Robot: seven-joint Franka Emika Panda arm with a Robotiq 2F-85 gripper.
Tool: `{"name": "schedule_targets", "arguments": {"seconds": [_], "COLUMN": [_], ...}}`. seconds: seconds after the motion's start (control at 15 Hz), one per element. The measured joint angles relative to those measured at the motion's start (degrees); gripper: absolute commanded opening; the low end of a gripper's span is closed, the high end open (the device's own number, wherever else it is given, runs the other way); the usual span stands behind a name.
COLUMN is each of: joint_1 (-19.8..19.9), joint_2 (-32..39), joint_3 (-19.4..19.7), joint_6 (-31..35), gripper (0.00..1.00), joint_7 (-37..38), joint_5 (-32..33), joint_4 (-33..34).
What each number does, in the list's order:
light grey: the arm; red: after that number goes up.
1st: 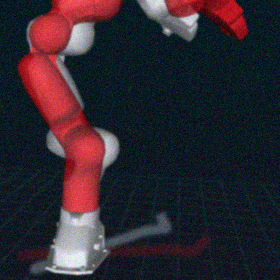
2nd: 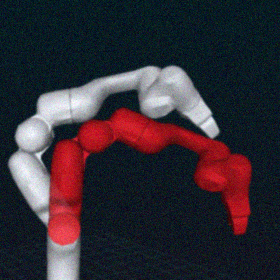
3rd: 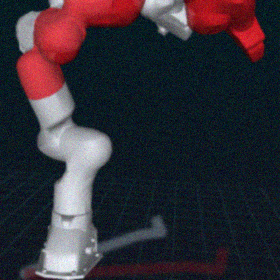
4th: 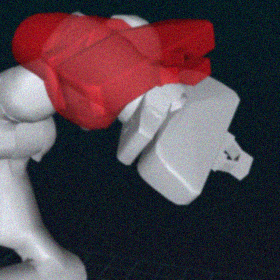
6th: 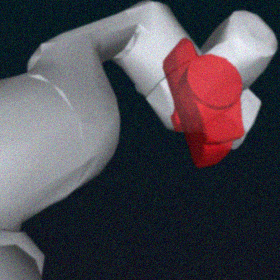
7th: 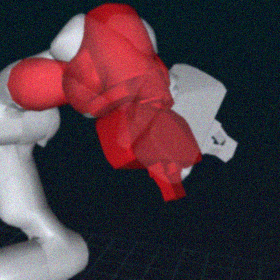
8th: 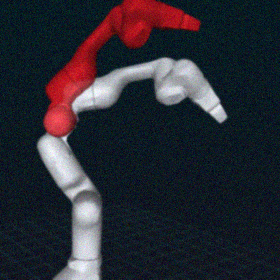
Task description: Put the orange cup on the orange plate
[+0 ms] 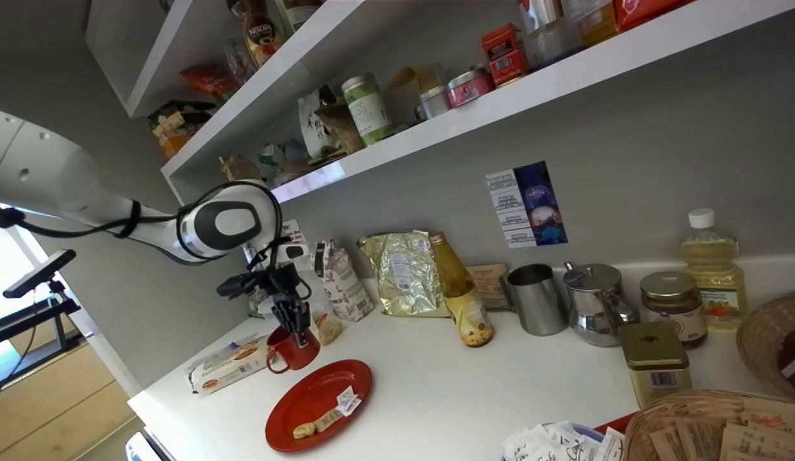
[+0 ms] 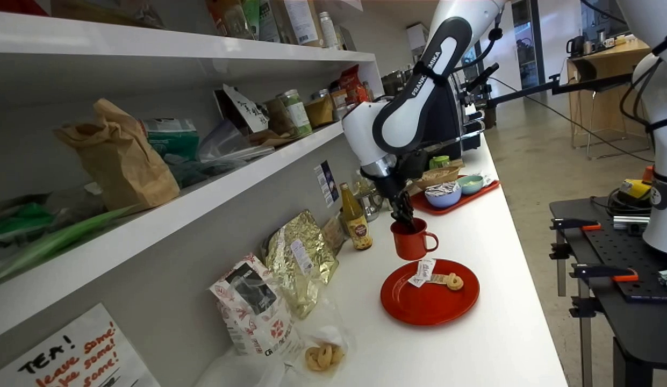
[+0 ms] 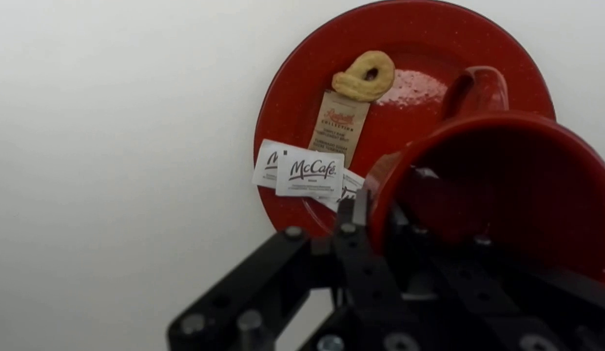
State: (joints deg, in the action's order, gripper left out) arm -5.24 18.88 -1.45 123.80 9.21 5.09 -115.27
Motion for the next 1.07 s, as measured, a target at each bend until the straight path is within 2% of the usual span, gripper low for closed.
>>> {"name": "schedule_targets", "arguments": {"seconds": [0.73, 1.07], "joint_1": [-4.3, -4.6], "joint_2": [6.1, 8.5], "joint_3": [-0.7, -0.6], "joint_6": [-0.6, -0.5], "gripper": [0.02, 0.02], "joint_7": [0.0, 0.1], "joint_5": [1.2, 2.2], "joint_4": [0.0, 0.5]}}
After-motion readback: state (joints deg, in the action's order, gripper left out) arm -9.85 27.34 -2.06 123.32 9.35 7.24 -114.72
